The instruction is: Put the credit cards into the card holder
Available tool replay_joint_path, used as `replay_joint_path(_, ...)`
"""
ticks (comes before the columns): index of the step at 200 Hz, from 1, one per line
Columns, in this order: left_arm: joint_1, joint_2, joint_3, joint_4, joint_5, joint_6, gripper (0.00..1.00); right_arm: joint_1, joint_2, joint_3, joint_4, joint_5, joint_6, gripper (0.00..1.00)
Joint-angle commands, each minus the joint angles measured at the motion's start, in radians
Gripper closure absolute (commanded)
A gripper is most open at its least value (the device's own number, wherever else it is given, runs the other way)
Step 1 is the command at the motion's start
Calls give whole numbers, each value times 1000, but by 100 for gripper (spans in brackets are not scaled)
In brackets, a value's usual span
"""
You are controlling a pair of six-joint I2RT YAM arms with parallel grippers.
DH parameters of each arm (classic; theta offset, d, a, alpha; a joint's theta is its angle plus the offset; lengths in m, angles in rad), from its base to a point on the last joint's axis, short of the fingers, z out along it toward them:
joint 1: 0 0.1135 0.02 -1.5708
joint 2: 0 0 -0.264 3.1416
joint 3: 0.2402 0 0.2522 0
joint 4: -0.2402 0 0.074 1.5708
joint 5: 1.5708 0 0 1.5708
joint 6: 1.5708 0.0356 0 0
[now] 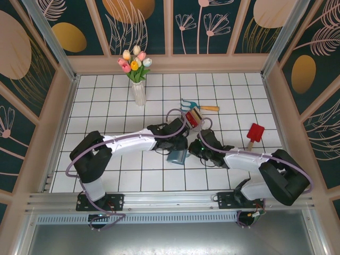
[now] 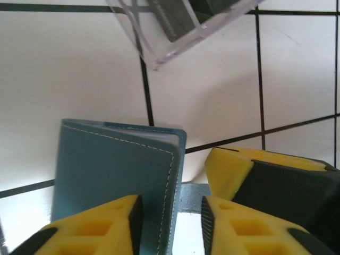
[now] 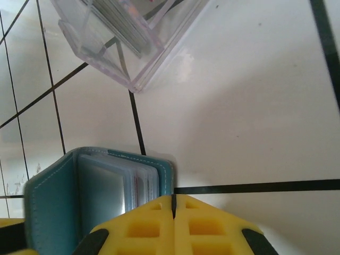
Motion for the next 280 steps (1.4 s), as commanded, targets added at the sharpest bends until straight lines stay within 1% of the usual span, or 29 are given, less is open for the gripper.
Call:
replay_joint_path(1, 0, 8, -70, 149, 148, -11, 53, -20, -42, -29, 31, -6, 24, 94)
replay_joint_path(6, 0, 5, -71, 155, 162, -8, 56, -25, -44, -31, 34, -13, 21, 94)
replay_joint_path(11, -2, -12, -72, 145, 134, -13, 59, -28, -45, -30, 36, -21, 18, 94)
replay_joint_path(19, -2, -77, -115, 182, 91, -28, 58, -32, -45, -22, 33, -34, 6, 94)
replay_joint_path(24, 2, -142, -160, 239, 83, -40, 54, -32, -45, -17, 30, -37, -3, 94)
replay_joint_path(35, 29, -256, -260, 330, 73, -65, 38, -32, -45, -7, 18, -39, -12, 94)
replay_joint_path(44, 62, -334, -318, 385, 88, -64, 33, -32, -44, -2, 8, -33, -16, 94)
replay_joint_path(51, 93, -383, -354, 403, 103, -54, 33, -33, -40, 0, 5, -31, -22, 94)
replay_joint_path(61, 132, -432, -382, 376, 97, -33, 33, -33, -33, 5, -2, -27, -28, 94)
replay_joint_path(81, 177, -472, -408, 280, 71, 35, 38, -35, -17, 11, 1, -37, -34, 94)
replay_joint_path(96, 184, -455, -417, 242, 67, 69, 44, -35, -13, 21, -5, -41, -39, 94)
replay_joint_path(104, 184, -433, -424, 232, 66, 67, 49, -35, -11, 26, -12, -40, -42, 94)
replay_joint_path(111, 184, -409, -433, 239, 75, 66, 50, -36, -10, 32, -17, -38, -47, 94)
replay_joint_path(137, 183, -310, -442, 305, 154, 74, 56, -35, 1, 48, -30, -43, -55, 94)
replay_joint_path(149, 183, -279, -436, 319, 180, 83, 55, -35, 4, 52, -34, -47, -57, 94)
replay_joint_path(177, 180, -257, -451, 418, 237, 68, 52, -33, -5, 49, -33, -49, -55, 94)
replay_joint_path(189, 181, -234, -442, 424, 250, 66, 51, -34, -6, 47, -26, -54, -56, 94)
replay_joint_path(219, 161, -166, -422, 403, 247, 73, 52, -34, -7, 46, -14, -68, -50, 93)
replay_joint_path(237, 142, -128, -404, 377, 218, 71, 52, -33, -5, 47, -10, -73, -51, 93)
replay_joint_path(265, 112, -77, -371, 380, 211, 68, 52, -34, -9, 47, -4, -81, -49, 93)
replay_joint_path(277, 100, -73, -357, 374, 200, 65, 51, -33, -15, 47, -2, -83, -50, 93)
replay_joint_path(280, 98, -51, -356, 372, 196, 64, 51, -33, -16, 47, 0, -83, -50, 93)
